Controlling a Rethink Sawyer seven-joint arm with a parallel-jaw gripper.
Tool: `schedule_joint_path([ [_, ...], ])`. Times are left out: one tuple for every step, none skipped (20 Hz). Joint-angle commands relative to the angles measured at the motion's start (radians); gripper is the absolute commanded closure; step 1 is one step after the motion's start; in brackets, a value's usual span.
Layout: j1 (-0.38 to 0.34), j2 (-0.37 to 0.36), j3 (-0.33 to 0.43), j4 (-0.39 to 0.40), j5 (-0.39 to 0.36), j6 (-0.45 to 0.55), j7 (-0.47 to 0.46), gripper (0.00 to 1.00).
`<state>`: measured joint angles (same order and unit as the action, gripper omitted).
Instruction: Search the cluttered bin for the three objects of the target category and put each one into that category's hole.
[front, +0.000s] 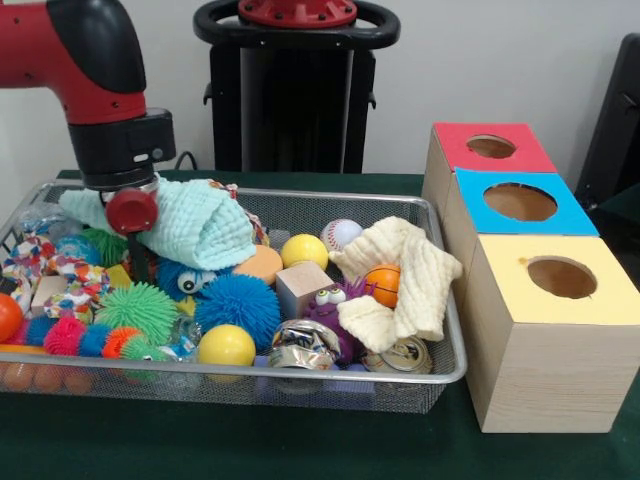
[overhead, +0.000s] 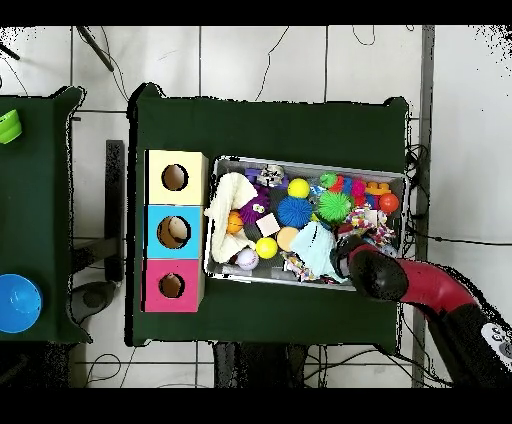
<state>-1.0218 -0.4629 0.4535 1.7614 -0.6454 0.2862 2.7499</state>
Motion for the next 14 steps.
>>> schedule_joint_path([
  [0.004,-0.015,0.127,0.108,0.049,0.141,-0.172,0.00],
  [0.000,-0.015,0.132,0.107,0.052,0.146,-0.174,0.00],
  [-0.004,-0.017,0.138,0.112,0.055,0.147,-0.173,0.00],
  [-0.006,-0.015,0.141,0.110,0.055,0.149,-0.175,0.00],
  [-0.010,-0.015,0.145,0.113,0.057,0.151,-0.176,0.00],
  [-0.012,-0.013,0.146,0.112,0.057,0.151,-0.177,0.00],
  [-0.011,-0.013,0.144,0.112,0.055,0.152,-0.178,0.00],
  [-0.010,-0.013,0.142,0.111,0.054,0.155,-0.179,0.00],
  [0.000,-0.012,0.124,0.105,0.038,0.151,-0.179,0.00],
  [0.010,-0.014,0.107,0.098,0.025,0.146,-0.175,0.00],
  [0.042,-0.012,0.061,0.077,-0.010,0.122,-0.154,0.00],
  [0.056,-0.004,0.040,0.060,-0.027,0.117,-0.151,0.00],
  [0.090,0.008,-0.003,0.027,-0.066,0.101,-0.140,0.00],
  [0.109,0.017,-0.027,0.008,-0.086,0.087,-0.130,0.00],
])
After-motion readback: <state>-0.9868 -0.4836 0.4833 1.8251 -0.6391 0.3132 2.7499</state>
